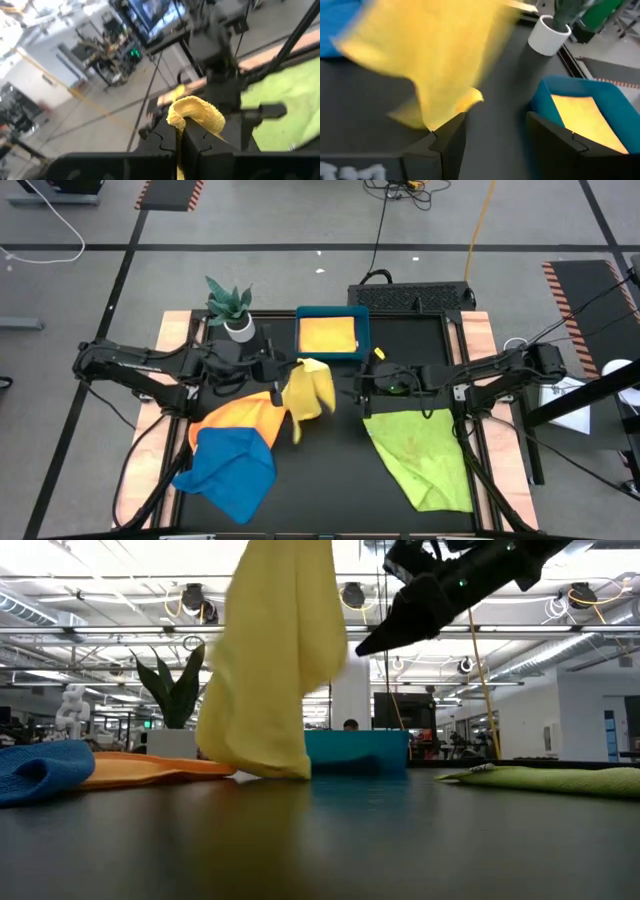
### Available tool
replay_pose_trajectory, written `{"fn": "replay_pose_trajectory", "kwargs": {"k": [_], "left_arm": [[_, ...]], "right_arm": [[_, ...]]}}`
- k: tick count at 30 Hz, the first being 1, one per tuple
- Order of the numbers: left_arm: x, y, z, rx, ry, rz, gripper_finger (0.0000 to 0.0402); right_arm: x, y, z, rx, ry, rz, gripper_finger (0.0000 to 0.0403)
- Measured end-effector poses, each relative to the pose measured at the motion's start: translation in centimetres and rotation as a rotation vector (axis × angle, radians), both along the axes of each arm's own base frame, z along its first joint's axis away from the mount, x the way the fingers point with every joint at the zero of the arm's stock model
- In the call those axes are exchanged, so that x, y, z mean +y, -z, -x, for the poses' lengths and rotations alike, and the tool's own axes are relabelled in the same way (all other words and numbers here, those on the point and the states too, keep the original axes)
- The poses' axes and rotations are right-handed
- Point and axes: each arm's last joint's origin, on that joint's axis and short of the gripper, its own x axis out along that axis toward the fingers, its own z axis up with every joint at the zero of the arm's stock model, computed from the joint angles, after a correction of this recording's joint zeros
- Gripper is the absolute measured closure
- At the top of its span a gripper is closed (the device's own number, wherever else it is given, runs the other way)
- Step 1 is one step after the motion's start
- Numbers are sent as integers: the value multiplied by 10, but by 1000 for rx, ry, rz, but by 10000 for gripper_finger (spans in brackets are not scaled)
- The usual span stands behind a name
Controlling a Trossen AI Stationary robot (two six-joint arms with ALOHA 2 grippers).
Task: Fold microfiber towels
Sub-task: Fold the yellow microfiber towel
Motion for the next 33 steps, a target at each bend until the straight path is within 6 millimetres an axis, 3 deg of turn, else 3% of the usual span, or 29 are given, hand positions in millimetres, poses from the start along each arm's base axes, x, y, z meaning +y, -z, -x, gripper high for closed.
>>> {"fn": "replay_pose_trajectory", "kwargs": {"k": [7,14,19,25,33], "left_arm": [[6,5,0,42,-31,40,401],[5,5,0,41,-24,31,401],[5,5,0,40,-22,29,401],[7,4,0,34,-30,33,401],[13,5,0,27,-62,78,400]], "right_arm": [[7,-2,-4,-56,-41,-111,204],[-10,21,8,-149,63,-136,204],[-23,41,17,-289,31,-265,204],[-25,68,10,-388,-23,-374,204],[-25,84,-1,-451,-26,-416,204]]}}
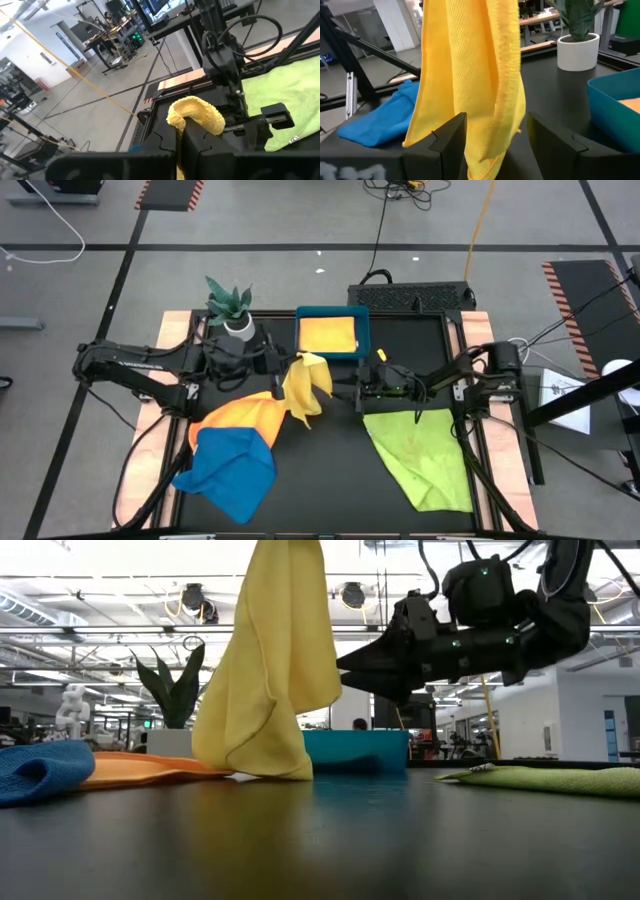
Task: Fold microfiber towels
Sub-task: Fold the yellow microfiber towel
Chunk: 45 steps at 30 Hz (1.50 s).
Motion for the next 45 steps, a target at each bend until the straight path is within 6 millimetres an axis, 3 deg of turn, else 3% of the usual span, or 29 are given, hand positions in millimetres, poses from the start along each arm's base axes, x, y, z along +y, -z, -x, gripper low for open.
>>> {"fn": "replay_pose_trajectory", "kwargs": {"k": [9,25,30,35,45], "left_arm": [[1,0,0,-5,-6,9,399],[1,0,-1,-12,-7,15,386],[1,0,-1,-11,-7,14,392],[1,-1,-1,-17,-7,15,389],[0,-3,-1,-44,22,39,392]], "right_arm": [[-1,9,-1,41,28,-55,215],[-2,10,0,55,72,-44,371],[-3,12,0,72,83,-17,398],[-2,13,0,92,82,-18,379],[-3,14,0,94,83,-18,272]]}}
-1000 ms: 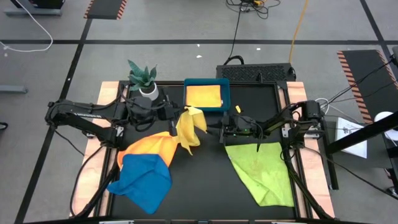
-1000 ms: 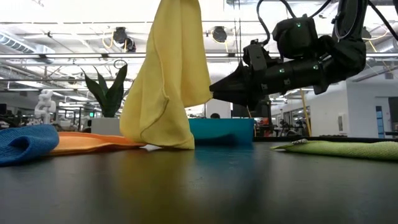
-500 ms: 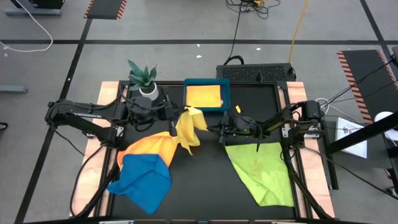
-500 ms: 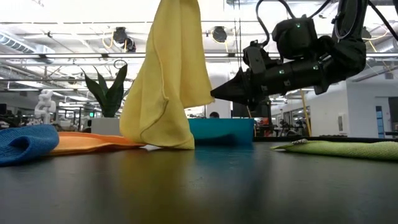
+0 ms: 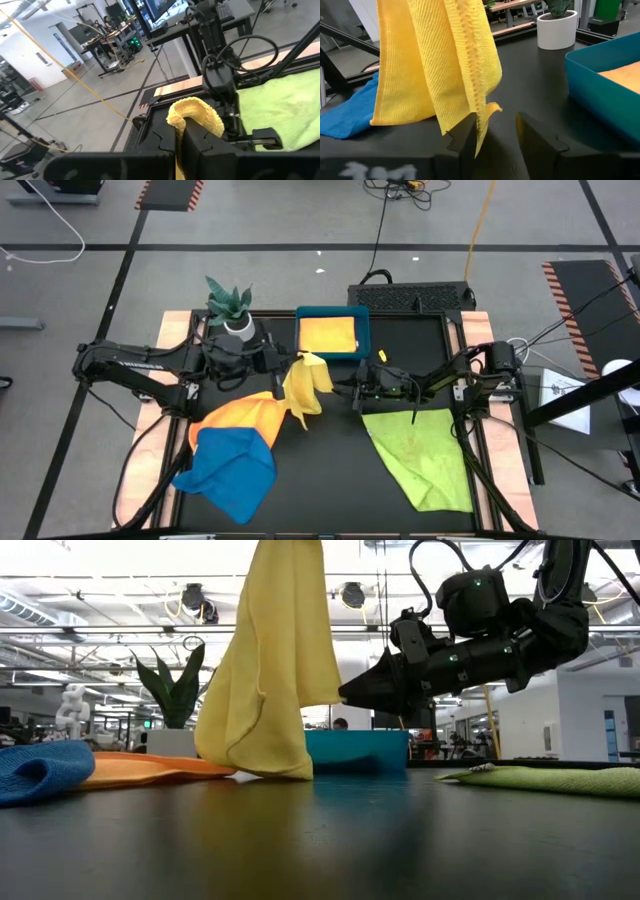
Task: Fold microfiber towels
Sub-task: Fold the yellow microfiber towel
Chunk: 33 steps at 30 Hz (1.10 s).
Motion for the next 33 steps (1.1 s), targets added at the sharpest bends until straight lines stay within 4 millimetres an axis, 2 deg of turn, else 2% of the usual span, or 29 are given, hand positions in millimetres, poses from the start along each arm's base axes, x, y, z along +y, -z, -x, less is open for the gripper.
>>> {"fn": "replay_pose_trajectory", "kwargs": {"k": [3,6,9,13,16,19,23,29,33], "left_arm": [[0,0,0,-1,0,1,388],[0,0,0,-2,0,3,396],[0,0,0,-3,0,8,393],[-1,0,0,-5,4,11,384],[-6,-2,0,-25,21,13,392],[-16,-5,0,-50,62,11,396],[-34,-8,5,-59,120,-20,384],[-61,-12,16,-82,126,-32,396],[-80,-12,21,-89,190,-28,386]], "right_arm": [[0,0,0,0,0,0,268],[0,0,0,-1,0,0,281],[0,0,0,0,0,0,313],[0,-1,0,-1,-3,14,383],[0,-10,1,-28,-7,31,395],[5,-27,5,-60,-35,48,400],[22,-61,17,-101,-110,119,402],[51,-114,55,-196,-187,192,402],[68,-141,82,-293,-223,229,402]]}}
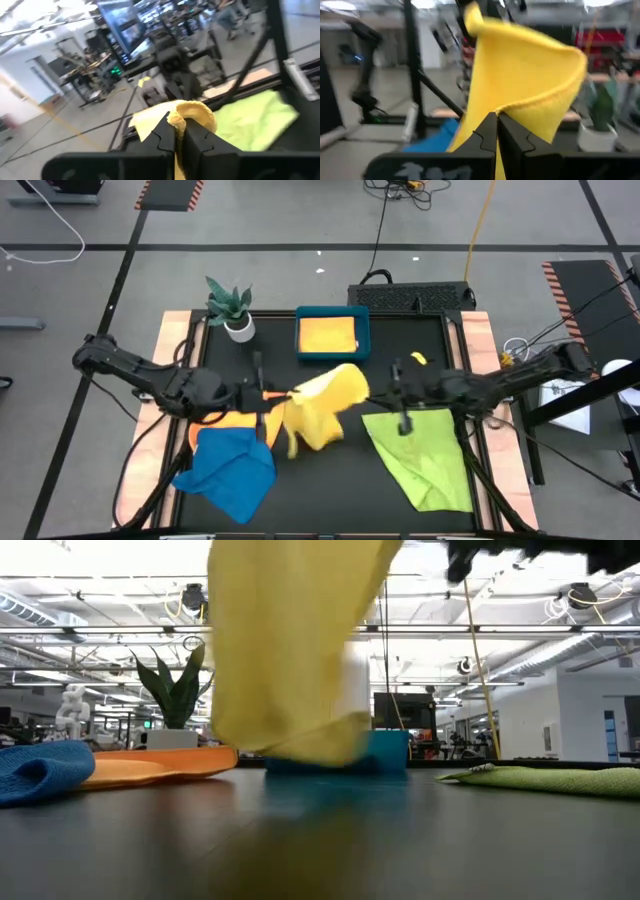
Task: Fold microfiber towels
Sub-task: Fold the yellow microfiber towel
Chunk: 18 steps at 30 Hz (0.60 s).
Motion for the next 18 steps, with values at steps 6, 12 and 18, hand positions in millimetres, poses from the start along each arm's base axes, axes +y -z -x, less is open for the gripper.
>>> {"fn": "replay_pose_trajectory", "kwargs": {"k": [6,12,18], "left_arm": [[-26,-2,10,-26,104,81,393],[-49,2,18,2,181,187,385],[-63,22,2,76,154,323,395]], "right_arm": [[24,-21,28,-113,-133,-3,402],[44,-21,37,-108,-289,-52,403],[58,-22,45,-106,-422,-100,403]]}}
